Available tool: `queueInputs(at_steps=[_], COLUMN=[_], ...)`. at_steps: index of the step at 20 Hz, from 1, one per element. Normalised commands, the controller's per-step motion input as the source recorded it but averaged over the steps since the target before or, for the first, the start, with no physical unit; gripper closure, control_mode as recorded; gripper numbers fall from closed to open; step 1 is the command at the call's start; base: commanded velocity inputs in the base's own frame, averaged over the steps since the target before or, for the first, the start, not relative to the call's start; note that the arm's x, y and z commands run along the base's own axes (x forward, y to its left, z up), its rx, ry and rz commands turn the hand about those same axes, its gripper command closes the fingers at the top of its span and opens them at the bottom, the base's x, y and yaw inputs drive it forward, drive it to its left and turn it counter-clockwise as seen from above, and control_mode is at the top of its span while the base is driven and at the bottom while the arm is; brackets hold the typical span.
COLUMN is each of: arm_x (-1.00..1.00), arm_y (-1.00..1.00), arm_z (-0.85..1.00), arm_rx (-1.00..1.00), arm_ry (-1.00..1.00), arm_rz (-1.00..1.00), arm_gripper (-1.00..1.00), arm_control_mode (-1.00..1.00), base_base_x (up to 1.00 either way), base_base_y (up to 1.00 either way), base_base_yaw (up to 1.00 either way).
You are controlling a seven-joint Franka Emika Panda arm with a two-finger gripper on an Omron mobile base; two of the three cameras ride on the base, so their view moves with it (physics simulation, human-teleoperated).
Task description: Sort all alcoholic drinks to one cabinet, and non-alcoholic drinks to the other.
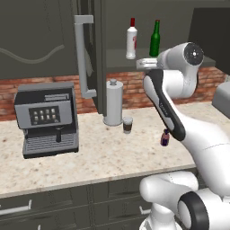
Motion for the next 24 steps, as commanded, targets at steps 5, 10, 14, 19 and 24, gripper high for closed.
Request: queueInputs(at_steps=[5,10,14,19,24], arm_x=[0.0,0.0,0.0,0.0,0.0], arm_y=[0.05,0.04,0.08,0.07,0.04], arm_z=[-0.22,-0.26,-0.32,-0.29,-0.3], arm_rx=[-0.05,-0.07,-0.04,0.0,0.0], arm_ry=[0.01,0.04,0.07,0.08,0.11], arm_rz=[0.01,0.0,0.0,0.03,0.05], arm_gripper=[-1.0,-1.0,-1.0,-1.0,-1.0], arm_control_mode=[-1.0,-1.0,-1.0,-1.0,-1.0], base_base_x=[0.0,0.0,0.0,0.0,0.0], base_base_y=[0.0,0.0,0.0,0.0,0.0], base_base_yaw=[0.0,0.0,0.0,0.0,0.0])
